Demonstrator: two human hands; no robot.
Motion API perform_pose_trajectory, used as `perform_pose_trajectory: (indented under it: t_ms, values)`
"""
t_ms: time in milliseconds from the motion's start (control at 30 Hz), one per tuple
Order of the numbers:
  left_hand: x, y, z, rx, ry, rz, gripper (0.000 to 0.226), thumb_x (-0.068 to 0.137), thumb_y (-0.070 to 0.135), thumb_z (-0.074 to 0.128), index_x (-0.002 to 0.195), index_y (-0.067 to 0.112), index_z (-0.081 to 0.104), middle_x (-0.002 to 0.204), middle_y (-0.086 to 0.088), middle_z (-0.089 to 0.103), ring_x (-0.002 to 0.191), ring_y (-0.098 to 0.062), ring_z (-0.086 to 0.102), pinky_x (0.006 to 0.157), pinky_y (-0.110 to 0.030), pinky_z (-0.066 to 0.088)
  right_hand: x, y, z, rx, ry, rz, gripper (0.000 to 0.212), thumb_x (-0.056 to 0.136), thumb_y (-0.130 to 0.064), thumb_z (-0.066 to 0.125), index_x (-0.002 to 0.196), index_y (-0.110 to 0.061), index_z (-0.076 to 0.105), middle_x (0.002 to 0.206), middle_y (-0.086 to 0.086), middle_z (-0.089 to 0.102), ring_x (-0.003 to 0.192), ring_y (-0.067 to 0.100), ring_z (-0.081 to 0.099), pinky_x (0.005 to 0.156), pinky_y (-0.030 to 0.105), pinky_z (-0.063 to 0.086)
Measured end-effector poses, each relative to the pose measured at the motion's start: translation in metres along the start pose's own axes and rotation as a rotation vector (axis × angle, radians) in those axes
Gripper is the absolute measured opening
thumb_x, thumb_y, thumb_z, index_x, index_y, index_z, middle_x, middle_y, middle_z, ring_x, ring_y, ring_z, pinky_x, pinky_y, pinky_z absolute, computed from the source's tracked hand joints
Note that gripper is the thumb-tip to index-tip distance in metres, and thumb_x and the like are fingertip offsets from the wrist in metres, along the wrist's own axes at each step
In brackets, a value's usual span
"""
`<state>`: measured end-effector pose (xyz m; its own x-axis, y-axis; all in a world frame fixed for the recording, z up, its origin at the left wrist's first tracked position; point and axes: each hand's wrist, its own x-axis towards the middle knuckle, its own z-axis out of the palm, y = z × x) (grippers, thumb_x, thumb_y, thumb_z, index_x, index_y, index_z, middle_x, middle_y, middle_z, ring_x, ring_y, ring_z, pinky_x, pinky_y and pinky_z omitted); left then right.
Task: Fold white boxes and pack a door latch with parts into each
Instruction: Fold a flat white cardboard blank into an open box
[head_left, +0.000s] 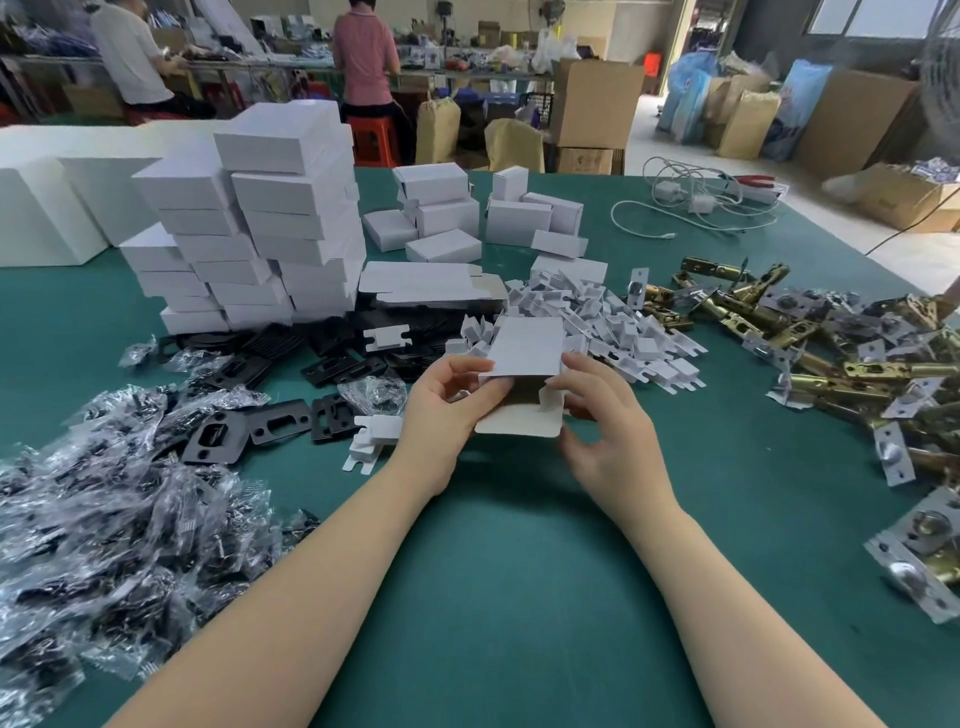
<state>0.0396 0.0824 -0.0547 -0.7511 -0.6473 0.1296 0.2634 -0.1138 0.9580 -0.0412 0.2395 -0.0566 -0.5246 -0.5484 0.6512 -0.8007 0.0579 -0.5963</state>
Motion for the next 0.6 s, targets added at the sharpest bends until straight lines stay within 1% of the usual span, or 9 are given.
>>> perform_pose_trajectory:
  t_ms: [67, 133, 200, 300, 400, 467, 500, 567, 600]
  values:
    - [-0.0012, 0.0021, 0.0006, 0.003, -0.016, -0.028, 0.022, 0.063, 0.031, 0.084, 0.081, 0.036, 0.072, 0.087, -0.005, 0.06, 0.085, -0.022, 0.057, 0.082, -0.046, 0.049, 0.0003, -0.0008, -0.001, -0.031, -0.025, 0.015, 0.04, 0.073, 0.006, 0.076, 0.106, -0.017, 0.07, 0.134, -0.012, 0.048, 0.118, 0.01, 0.053, 0.084, 0.042, 0.055]
    - [-0.0012, 0.0018, 0.0007, -0.005, -0.045, -0.059, 0.026, 0.06, 0.034, 0.085, 0.082, 0.036, 0.072, 0.09, -0.006, 0.059, 0.084, -0.022, 0.056, 0.077, -0.044, 0.049, 0.0002, -0.0012, -0.0019, -0.071, -0.014, -0.008, 0.037, 0.074, 0.004, 0.079, 0.104, -0.017, 0.075, 0.135, -0.008, 0.048, 0.107, 0.01, 0.06, 0.084, 0.034, 0.051]
    - [0.0, 0.001, -0.0001, -0.023, -0.081, -0.093, 0.023, 0.067, 0.022, 0.084, 0.081, 0.036, 0.072, 0.09, -0.006, 0.058, 0.085, -0.023, 0.055, 0.074, -0.038, 0.053, 0.0001, -0.0019, -0.0028, -0.102, -0.006, -0.038, 0.031, 0.076, 0.002, 0.078, 0.101, -0.017, 0.078, 0.136, -0.004, 0.047, 0.096, 0.015, 0.065, 0.083, 0.033, 0.051]
    - [0.0027, -0.0012, -0.0025, -0.075, -0.133, -0.116, 0.033, 0.083, 0.001, 0.073, 0.078, 0.034, 0.073, 0.09, -0.006, 0.058, 0.086, -0.024, 0.058, 0.072, -0.033, 0.057, 0.0013, -0.0026, -0.0031, -0.092, -0.017, -0.029, 0.022, 0.081, -0.005, 0.076, 0.099, -0.017, 0.078, 0.137, -0.005, 0.048, 0.091, 0.019, 0.066, 0.08, 0.038, 0.055]
    - [0.0009, 0.003, -0.0034, -0.082, -0.162, -0.134, 0.032, 0.086, 0.004, 0.069, 0.077, 0.034, 0.073, 0.083, 0.002, 0.062, 0.074, -0.011, 0.065, 0.063, -0.023, 0.056, 0.0019, -0.0012, -0.0023, -0.053, -0.012, 0.008, 0.01, 0.086, -0.019, 0.071, 0.095, -0.017, 0.076, 0.134, -0.008, 0.047, 0.09, 0.01, 0.062, 0.079, 0.041, 0.055]
    - [-0.0009, 0.0055, -0.0033, -0.082, -0.187, -0.143, 0.029, 0.086, 0.007, 0.069, 0.077, 0.035, 0.074, 0.077, 0.01, 0.066, 0.071, -0.006, 0.066, 0.06, -0.019, 0.053, 0.002, 0.0011, -0.0015, -0.02, 0.002, 0.025, 0.008, 0.088, -0.018, 0.07, 0.096, -0.019, 0.072, 0.134, -0.01, 0.044, 0.096, -0.004, 0.056, 0.081, 0.039, 0.054]
    - [-0.0019, 0.007, -0.003, -0.077, -0.2, -0.149, 0.028, 0.085, 0.008, 0.07, 0.077, 0.035, 0.075, 0.077, 0.011, 0.067, 0.071, -0.007, 0.068, 0.061, -0.019, 0.053, 0.0022, 0.0015, -0.0012, 0.001, 0.004, 0.032, 0.012, 0.089, -0.018, 0.068, 0.099, -0.025, 0.068, 0.135, -0.015, 0.042, 0.099, -0.007, 0.055, 0.082, 0.036, 0.054]
    - [-0.0029, 0.0079, -0.0022, -0.061, -0.226, -0.146, 0.026, 0.083, 0.008, 0.071, 0.078, 0.034, 0.075, 0.078, 0.01, 0.069, 0.073, -0.011, 0.07, 0.062, -0.02, 0.054, 0.003, 0.0014, -0.0009, 0.047, 0.003, 0.058, 0.032, 0.09, -0.019, 0.063, 0.113, -0.041, 0.056, 0.132, -0.027, 0.038, 0.102, -0.001, 0.058, 0.086, 0.03, 0.053]
    - [-0.0027, 0.0068, -0.0022, -0.056, -0.241, -0.143, 0.025, 0.083, 0.009, 0.071, 0.078, 0.033, 0.075, 0.079, 0.009, 0.07, 0.073, -0.013, 0.071, 0.062, -0.02, 0.055, 0.0032, 0.0015, 0.0, 0.061, 0.005, 0.082, 0.037, 0.09, -0.021, 0.061, 0.118, -0.045, 0.052, 0.13, -0.029, 0.038, 0.1, 0.002, 0.059, 0.087, 0.025, 0.051]
